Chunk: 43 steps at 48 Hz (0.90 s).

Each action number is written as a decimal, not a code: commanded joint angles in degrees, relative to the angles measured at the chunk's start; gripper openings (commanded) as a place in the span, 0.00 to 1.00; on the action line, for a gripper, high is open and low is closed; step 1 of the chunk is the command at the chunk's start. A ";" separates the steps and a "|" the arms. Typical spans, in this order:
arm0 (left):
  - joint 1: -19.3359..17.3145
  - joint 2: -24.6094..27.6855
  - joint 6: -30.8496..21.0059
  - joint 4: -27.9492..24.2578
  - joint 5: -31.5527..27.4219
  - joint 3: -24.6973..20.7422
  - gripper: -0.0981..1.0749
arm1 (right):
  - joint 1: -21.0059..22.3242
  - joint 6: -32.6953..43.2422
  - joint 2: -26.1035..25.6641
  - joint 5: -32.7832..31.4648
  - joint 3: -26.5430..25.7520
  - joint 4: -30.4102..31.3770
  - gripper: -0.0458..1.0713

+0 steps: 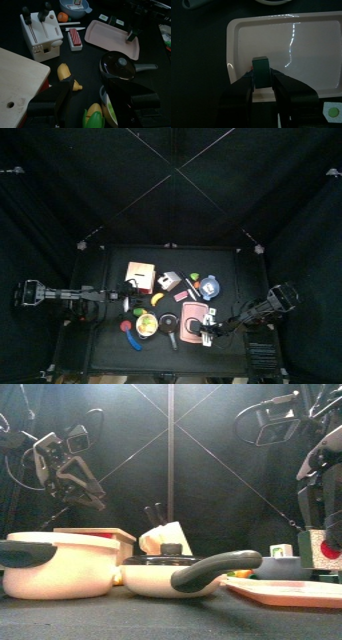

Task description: Place sushi piece to right of plate

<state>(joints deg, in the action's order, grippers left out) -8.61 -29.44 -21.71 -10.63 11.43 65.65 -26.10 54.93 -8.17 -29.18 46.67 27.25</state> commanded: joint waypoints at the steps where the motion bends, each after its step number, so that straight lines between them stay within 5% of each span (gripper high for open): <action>1: 0.09 0.00 0.00 0.35 0.26 -0.62 0.80 | -0.18 0.18 -2.46 -1.14 -0.44 -0.26 0.57; 25: 0.00 0.00 0.18 0.70 0.26 -0.62 0.80 | -5.89 0.62 -11.95 -5.98 5.27 -10.63 0.57; 43: 0.09 0.00 0.18 0.70 0.18 -0.62 0.80 | -6.77 1.76 -13.71 -6.06 9.14 -13.01 0.58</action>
<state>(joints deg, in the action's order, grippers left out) -8.61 -29.44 -21.62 -10.02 11.34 65.74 -32.70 56.25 -20.92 -35.68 55.99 14.24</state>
